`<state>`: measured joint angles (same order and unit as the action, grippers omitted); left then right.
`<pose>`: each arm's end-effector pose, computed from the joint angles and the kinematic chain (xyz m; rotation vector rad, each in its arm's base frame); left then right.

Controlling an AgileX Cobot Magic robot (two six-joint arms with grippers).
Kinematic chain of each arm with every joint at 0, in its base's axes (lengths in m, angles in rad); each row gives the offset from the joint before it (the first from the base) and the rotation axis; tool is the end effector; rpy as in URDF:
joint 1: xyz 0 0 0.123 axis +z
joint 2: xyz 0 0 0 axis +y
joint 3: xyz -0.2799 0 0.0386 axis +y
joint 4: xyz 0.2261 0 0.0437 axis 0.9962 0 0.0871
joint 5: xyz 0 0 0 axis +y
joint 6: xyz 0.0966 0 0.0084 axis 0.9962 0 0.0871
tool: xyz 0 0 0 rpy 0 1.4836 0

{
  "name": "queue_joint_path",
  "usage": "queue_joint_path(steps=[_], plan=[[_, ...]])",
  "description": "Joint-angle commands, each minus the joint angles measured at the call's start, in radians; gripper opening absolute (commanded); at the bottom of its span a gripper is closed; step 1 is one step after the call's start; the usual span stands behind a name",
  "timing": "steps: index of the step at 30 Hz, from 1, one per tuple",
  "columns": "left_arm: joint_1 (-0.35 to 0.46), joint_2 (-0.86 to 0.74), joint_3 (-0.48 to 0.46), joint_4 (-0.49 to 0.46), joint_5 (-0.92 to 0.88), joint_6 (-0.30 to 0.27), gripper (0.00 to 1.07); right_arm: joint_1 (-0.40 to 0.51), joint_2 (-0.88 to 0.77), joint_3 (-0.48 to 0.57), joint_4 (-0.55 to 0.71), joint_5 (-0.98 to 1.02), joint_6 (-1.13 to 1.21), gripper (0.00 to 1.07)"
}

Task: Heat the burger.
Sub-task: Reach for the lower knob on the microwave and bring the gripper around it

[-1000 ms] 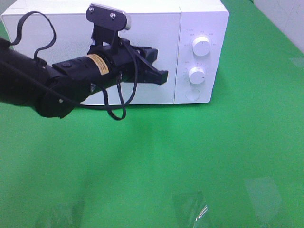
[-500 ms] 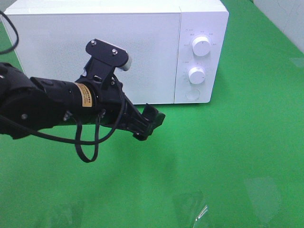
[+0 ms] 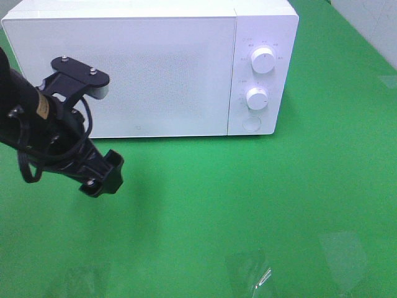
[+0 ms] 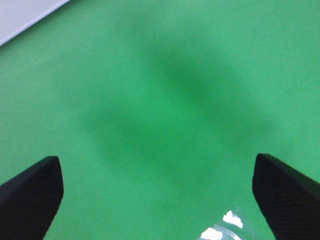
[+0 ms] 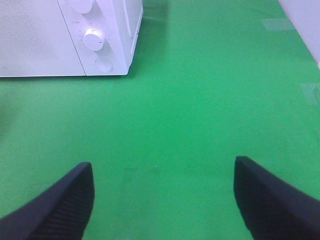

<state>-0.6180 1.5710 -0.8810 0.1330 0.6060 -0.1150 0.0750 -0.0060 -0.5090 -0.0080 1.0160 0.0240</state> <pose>0.2287 -0.1536 0.2024 0.8166 2.6467 -0.0576 -0.0160 -0.0019 0.2703 -0.0504 1.9843 0.0547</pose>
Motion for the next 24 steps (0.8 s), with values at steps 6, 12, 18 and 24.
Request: queue_joint_path(steps=[6, 12, 18, 24], plan=[[0.163, -0.052, -0.004, -0.085, 0.319, 0.001, 0.94, -0.003, -0.022, 0.002, 0.0, -0.014, -0.002, 0.76], [0.409, -0.094, -0.004, -0.21, 0.411, 0.161, 0.94, -0.003, -0.022, 0.002, 0.0, -0.014, -0.003, 0.76], [0.582, -0.157, -0.004, -0.279, 0.497, 0.217, 0.94, -0.003, -0.022, 0.002, 0.0, -0.014, -0.003, 0.76], [0.642, -0.348, 0.086, -0.271, 0.507, 0.218, 0.94, -0.003, -0.022, 0.002, 0.0, -0.014, -0.003, 0.76]])
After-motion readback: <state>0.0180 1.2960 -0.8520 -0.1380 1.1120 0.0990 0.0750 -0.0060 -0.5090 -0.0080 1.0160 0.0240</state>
